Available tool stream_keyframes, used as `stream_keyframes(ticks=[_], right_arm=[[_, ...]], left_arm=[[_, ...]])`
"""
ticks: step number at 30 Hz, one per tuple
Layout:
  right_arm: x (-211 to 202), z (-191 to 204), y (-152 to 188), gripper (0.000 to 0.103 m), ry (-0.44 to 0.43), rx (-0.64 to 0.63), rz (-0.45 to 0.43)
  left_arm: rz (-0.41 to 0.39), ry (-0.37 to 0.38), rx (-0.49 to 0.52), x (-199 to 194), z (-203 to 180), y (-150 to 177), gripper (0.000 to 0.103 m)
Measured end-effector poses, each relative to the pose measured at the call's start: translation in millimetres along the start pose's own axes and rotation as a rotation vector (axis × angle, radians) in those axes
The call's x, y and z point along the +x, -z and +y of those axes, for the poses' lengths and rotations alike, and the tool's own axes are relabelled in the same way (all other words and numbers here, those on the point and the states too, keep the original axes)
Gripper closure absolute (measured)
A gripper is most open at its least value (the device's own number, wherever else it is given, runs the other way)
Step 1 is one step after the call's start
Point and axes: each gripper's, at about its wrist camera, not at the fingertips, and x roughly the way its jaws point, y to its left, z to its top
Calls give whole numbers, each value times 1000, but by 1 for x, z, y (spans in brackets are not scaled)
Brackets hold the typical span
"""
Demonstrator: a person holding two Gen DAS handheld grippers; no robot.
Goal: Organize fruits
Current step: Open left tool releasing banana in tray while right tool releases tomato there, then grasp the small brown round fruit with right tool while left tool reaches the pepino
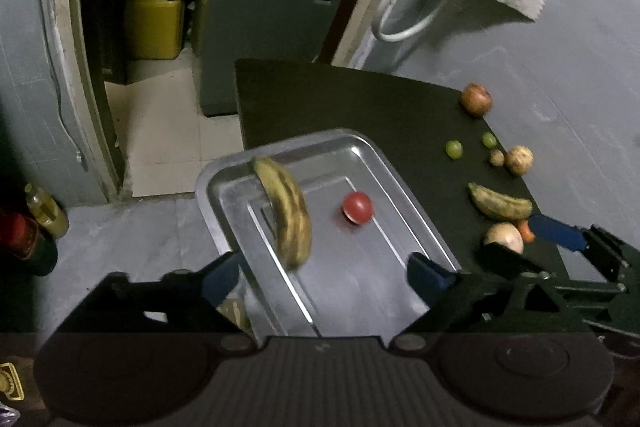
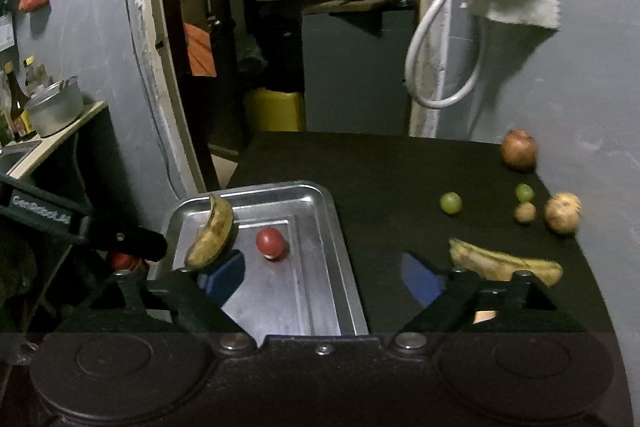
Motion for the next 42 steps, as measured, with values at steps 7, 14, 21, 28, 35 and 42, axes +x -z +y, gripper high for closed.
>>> stream_keyframes(ticks=[7,14,21,28,35,42], right_arm=[[-37,3,40,3,37,42,30],[-57,5,73,2,69,84,104],[-68,-8,102,1,104,133,173],[-73,-25,116,1,123,143,202],[-76,-44,119,1,124,140,209],[-76,-70,118,1,148,74,206]], left_arm=[[43,12,92,-18,-17,36,1],[125,57,167,-16,-35,67,1],[190,75,197,-13,-45,89,1],[208,40,239,-16,-50,98,1],[233,27,282,-15,-68,106,1],[212,35,317,-14,-95,105,1]])
